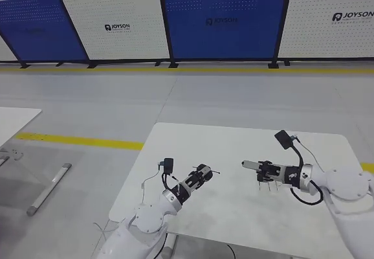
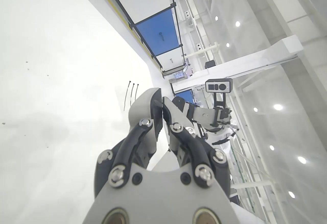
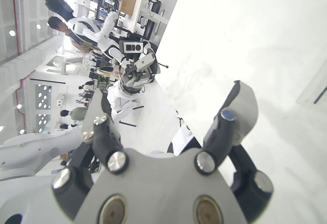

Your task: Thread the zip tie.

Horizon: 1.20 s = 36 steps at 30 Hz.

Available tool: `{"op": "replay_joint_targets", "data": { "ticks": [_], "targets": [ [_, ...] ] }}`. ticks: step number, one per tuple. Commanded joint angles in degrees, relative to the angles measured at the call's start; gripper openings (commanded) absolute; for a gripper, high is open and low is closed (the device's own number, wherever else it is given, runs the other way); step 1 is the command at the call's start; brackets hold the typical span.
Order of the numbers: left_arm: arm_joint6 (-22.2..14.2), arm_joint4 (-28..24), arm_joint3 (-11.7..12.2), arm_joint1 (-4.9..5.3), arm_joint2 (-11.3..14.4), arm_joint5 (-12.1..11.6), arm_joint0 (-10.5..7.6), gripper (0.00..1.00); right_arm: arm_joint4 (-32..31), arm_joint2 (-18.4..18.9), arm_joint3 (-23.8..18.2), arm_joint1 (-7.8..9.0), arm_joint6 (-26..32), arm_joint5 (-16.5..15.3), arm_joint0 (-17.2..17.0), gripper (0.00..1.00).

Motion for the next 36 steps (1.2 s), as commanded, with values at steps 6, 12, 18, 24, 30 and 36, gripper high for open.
{"op": "replay_joint_targets", "data": {
  "ticks": [6, 12, 18, 24, 30, 36],
  "targets": [
    [0.0, 0.0, 0.0, 0.0, 0.0, 0.0, 0.0, 0.0, -14.22, -1.31, -0.18, 1.31, 11.56, 6.51, 8.56, 1.0],
    [0.0, 0.0, 0.0, 0.0, 0.0, 0.0, 0.0, 0.0, -22.28, -9.0, 4.57, 1.43, 15.23, 1.79, 15.58, 1.0],
    [0.0, 0.0, 0.0, 0.0, 0.0, 0.0, 0.0, 0.0, -22.8, -14.02, 8.78, 0.82, 15.23, -0.83, 18.96, 1.0],
    [0.0, 0.0, 0.0, 0.0, 0.0, 0.0, 0.0, 0.0, -22.8, -14.02, 8.78, 0.82, 15.23, -0.83, 18.96, 1.0],
    [0.0, 0.0, 0.0, 0.0, 0.0, 0.0, 0.0, 0.0, -23.64, -13.85, 8.83, 0.89, 10.81, -1.11, 17.15, 1.0],
    [0.0, 0.0, 0.0, 0.0, 0.0, 0.0, 0.0, 0.0, -23.68, -12.88, 10.91, 1.26, 3.37, -5.06, 12.89, 1.0]
  ]
}}
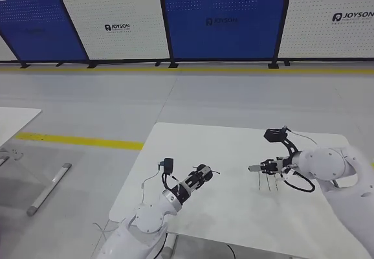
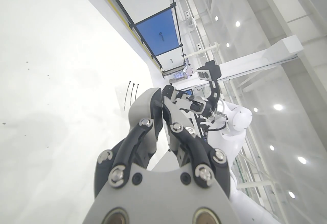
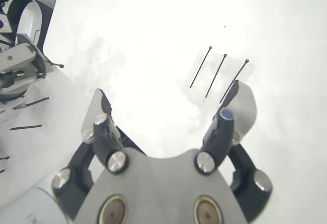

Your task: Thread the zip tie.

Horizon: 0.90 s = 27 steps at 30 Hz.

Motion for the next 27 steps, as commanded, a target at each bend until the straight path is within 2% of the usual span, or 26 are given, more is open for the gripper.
{"op": "replay_joint_targets", "data": {
  "ticks": [1, 6, 10, 11, 27],
  "targets": [
    [0.0, 0.0, 0.0, 0.0, 0.0, 0.0, 0.0, 0.0, 0.65, 0.35, 0.96, 0.11, -1.27, -1.93, -1.02, 1.0],
    [0.0, 0.0, 0.0, 0.0, 0.0, 0.0, 0.0, 0.0, 0.42, 0.3, 2.68, 0.3, -3.46, -5.26, -3.15, 1.0],
    [0.0, 0.0, 0.0, 0.0, 0.0, 0.0, 0.0, 0.0, 0.1, -0.05, 4.53, 0.24, -4.23, -7.28, -3.19, 1.0],
    [0.0, 0.0, 0.0, 0.0, 0.0, 0.0, 0.0, 0.0, 1.77, 0.06, 4.79, 0.13, -4.47, -8.76, -3.17, 1.0],
    [0.0, 0.0, 0.0, 0.0, 0.0, 0.0, 0.0, 0.0, 2.65, 0.76, 4.75, 0.2, -5.44, -8.16, -3.63, 1.0]
  ]
}}
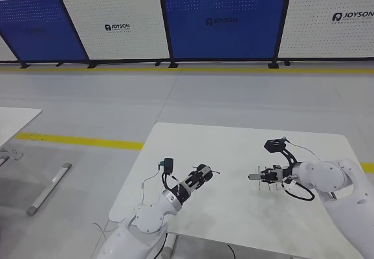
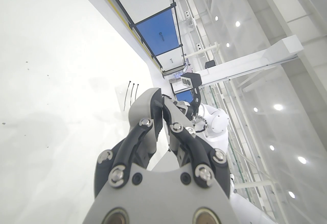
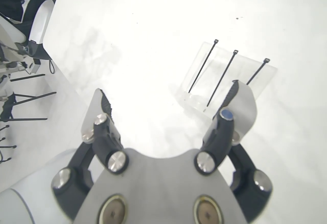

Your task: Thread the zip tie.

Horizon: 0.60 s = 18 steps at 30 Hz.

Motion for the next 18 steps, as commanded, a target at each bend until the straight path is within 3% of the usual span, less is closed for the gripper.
{"op": "replay_joint_targets", "data": {
  "ticks": [1, 3, 6, 11, 15, 18],
  "targets": [
    [0.0, 0.0, 0.0, 0.0, 0.0, 0.0, 0.0, 0.0, 1.8, 1.36, -0.25, 0.13, -0.28, 1.72, -0.05, 1.0],
    [0.0, 0.0, 0.0, 0.0, 0.0, 0.0, 0.0, 0.0, 2.9, 2.53, -1.33, 0.37, 1.36, 2.85, 0.24, 1.0],
    [0.0, 0.0, 0.0, 0.0, 0.0, 0.0, 0.0, 0.0, -0.42, 3.29, -4.19, 0.81, 3.67, 7.05, 1.05, 1.0],
    [0.0, 0.0, 0.0, 0.0, 0.0, 0.0, 0.0, 0.0, -5.98, 0.34, -4.53, 0.53, 11.57, 14.0, 4.52, 1.0],
    [0.0, 0.0, 0.0, 0.0, 0.0, 0.0, 0.0, 0.0, -5.62, -3.17, -0.32, -0.62, 13.32, 14.4, 7.11, 1.0],
    [0.0, 0.0, 0.0, 0.0, 0.0, 0.0, 0.0, 0.0, -3.55, -5.46, 4.89, -1.71, 13.61, 11.79, 9.38, 1.0]
  ]
}}
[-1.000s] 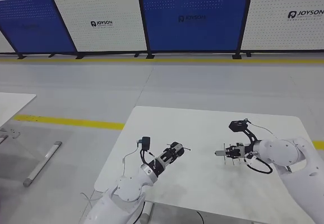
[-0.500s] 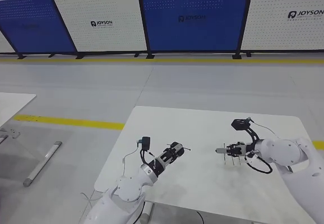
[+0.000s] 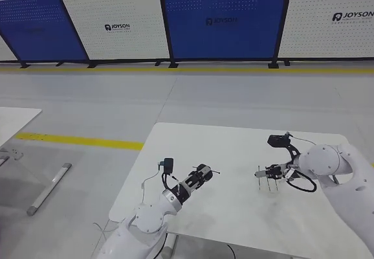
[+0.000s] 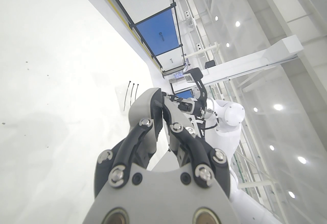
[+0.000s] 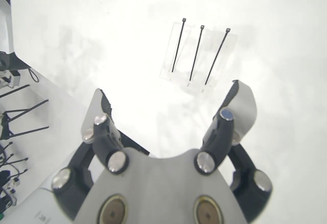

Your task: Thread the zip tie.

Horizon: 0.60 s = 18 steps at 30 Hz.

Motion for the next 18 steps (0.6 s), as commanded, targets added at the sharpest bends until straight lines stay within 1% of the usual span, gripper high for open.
{"op": "replay_joint_targets", "data": {
  "ticks": [1, 11, 13, 15, 18],
  "targets": [
    [0.0, 0.0, 0.0, 0.0, 0.0, 0.0, 0.0, 0.0, 1.06, -0.74, 3.07, -0.49, -0.91, -1.3, 1.27, 1.0],
    [0.0, 0.0, 0.0, 0.0, 0.0, 0.0, 0.0, 0.0, 1.06, -0.74, 3.07, -0.49, -0.91, -1.3, 1.27, 1.0],
    [0.0, 0.0, 0.0, 0.0, 0.0, 0.0, 0.0, 0.0, -0.82, -1.19, 2.51, -0.49, -3.23, -1.03, 0.48, 1.0],
    [0.0, 0.0, 0.0, 0.0, 0.0, 0.0, 0.0, 0.0, -3.66, -1.71, 0.81, -0.52, -5.17, 1.32, 0.06, 1.0],
    [0.0, 0.0, 0.0, 0.0, 0.0, 0.0, 0.0, 0.0, -5.28, -2.01, -1.89, -0.53, -4.87, 3.22, -0.29, 1.0]
  ]
}}
